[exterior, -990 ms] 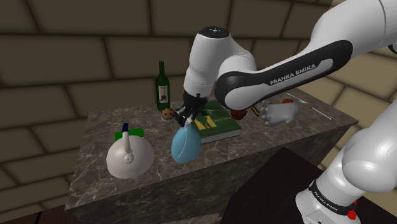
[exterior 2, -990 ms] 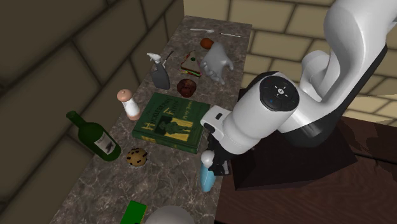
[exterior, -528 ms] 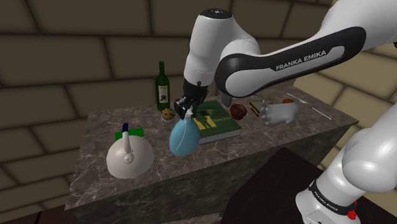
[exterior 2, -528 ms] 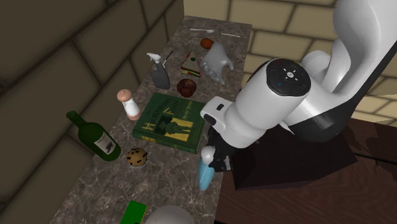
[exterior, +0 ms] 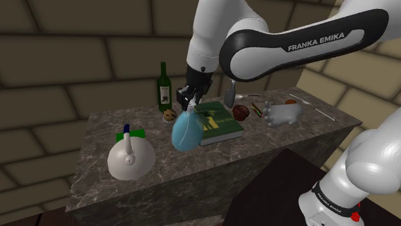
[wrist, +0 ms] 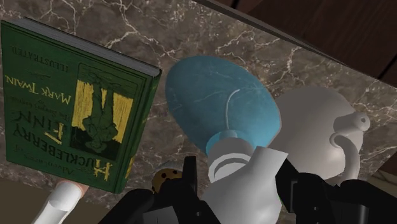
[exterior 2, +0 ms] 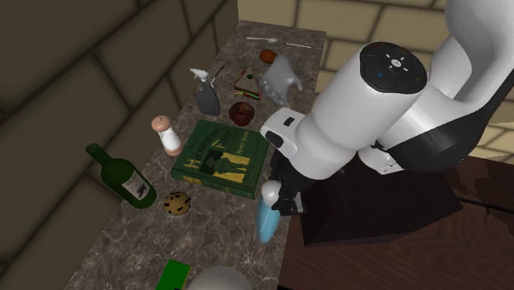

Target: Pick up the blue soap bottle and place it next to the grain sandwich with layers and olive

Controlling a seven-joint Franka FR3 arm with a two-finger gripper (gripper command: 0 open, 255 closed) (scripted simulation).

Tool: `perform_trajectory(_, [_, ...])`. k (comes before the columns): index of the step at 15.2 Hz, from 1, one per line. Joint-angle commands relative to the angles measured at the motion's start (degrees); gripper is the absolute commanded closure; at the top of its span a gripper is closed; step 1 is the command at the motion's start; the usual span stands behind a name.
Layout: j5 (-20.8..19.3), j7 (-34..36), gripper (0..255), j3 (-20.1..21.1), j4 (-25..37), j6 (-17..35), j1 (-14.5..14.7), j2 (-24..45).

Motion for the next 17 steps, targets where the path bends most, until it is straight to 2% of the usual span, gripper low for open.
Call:
perform_trajectory(1, [0.2, -0.4, 255, -0.1, 1.5, -1.5, 0.0, -0.1])
perform_trajectory(17, [1.0, -2.5, 255, -0.3, 13.7, -13.7, -0.1, -0.2])
